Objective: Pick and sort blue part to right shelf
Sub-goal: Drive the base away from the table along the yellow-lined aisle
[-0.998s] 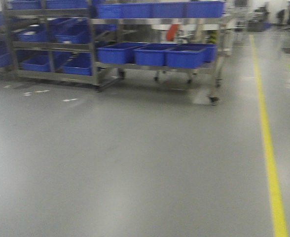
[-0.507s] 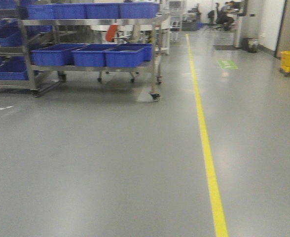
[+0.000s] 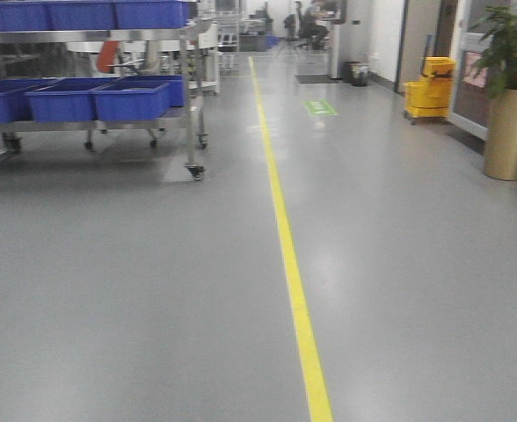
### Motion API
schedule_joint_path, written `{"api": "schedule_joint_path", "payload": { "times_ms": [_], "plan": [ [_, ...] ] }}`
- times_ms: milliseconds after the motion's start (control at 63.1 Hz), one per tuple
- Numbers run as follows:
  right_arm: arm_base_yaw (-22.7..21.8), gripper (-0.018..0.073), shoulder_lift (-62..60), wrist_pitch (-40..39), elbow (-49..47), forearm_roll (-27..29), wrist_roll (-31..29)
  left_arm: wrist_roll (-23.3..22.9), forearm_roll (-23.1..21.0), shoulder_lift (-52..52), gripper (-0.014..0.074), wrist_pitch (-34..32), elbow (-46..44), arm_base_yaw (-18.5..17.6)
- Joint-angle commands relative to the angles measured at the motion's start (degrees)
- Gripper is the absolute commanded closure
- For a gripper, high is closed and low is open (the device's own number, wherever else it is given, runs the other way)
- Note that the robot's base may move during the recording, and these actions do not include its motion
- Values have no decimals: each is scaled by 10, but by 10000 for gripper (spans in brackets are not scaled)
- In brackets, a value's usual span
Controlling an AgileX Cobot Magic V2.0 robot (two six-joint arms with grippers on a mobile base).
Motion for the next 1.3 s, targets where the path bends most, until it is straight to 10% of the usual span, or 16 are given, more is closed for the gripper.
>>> {"api": "schedule_joint_path", "payload": {
  "times_ms": [0,1283],
  "plan": [
    [-4,115,3,-53,-18,-6,-5,2,-10,5,189,-51,-16,0],
    [-4,115,3,-53,-18,-6,-5,2,-10,5,189,-51,-16,0]
  ]
}}
